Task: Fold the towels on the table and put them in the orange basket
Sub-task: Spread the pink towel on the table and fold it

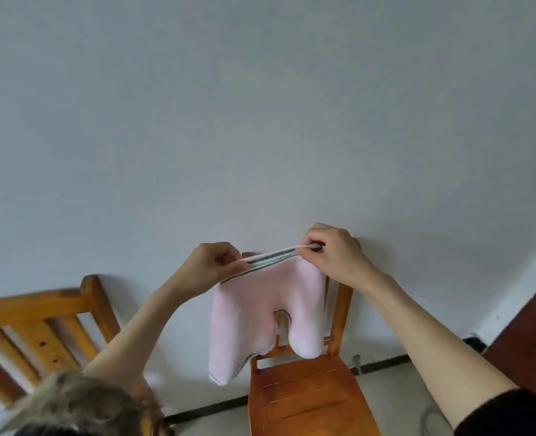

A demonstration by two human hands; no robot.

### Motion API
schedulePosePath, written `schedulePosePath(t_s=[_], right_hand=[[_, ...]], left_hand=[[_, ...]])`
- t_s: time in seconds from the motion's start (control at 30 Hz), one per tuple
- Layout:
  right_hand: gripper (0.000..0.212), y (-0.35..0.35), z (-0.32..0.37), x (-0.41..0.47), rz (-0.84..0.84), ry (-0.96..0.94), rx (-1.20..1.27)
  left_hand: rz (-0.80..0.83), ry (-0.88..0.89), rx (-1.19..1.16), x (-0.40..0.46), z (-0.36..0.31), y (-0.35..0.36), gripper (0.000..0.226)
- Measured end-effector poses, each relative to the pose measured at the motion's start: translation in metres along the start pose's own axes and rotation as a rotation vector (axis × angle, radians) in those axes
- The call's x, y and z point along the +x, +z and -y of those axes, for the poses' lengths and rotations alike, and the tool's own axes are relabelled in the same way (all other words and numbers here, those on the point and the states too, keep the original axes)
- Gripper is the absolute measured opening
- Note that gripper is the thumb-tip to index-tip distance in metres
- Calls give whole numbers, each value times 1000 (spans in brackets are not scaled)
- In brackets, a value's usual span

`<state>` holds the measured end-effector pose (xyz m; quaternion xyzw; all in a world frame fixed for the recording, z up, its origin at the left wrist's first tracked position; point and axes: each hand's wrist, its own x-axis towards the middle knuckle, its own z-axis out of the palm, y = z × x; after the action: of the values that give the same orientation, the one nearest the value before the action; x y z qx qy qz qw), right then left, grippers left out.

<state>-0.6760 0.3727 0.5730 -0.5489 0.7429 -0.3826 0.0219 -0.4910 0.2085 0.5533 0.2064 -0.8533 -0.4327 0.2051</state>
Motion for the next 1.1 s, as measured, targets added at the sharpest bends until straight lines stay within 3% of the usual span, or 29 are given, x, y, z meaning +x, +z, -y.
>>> schedulePosePath(t_s=[0.17, 0.37, 0.7, 0.8, 1.1], right_hand=[[15, 10, 57, 15, 99, -139, 56], [17, 74, 147, 16, 249, -272, 186], [22, 224, 355, -16, 710, -442, 393], [24, 277, 422, -33, 722, -515, 397], [15, 408, 601, -82, 683, -689, 443]], left_hand=[[-166, -69, 91, -64, 1, -49, 16], [-396, -181, 221, -174, 12, -115, 12], [-790, -555, 322, -427, 49, -223, 19], [-819, -609, 342, -502, 54, -259, 13], [-1001, -815, 475, -699, 70, -356, 25]])
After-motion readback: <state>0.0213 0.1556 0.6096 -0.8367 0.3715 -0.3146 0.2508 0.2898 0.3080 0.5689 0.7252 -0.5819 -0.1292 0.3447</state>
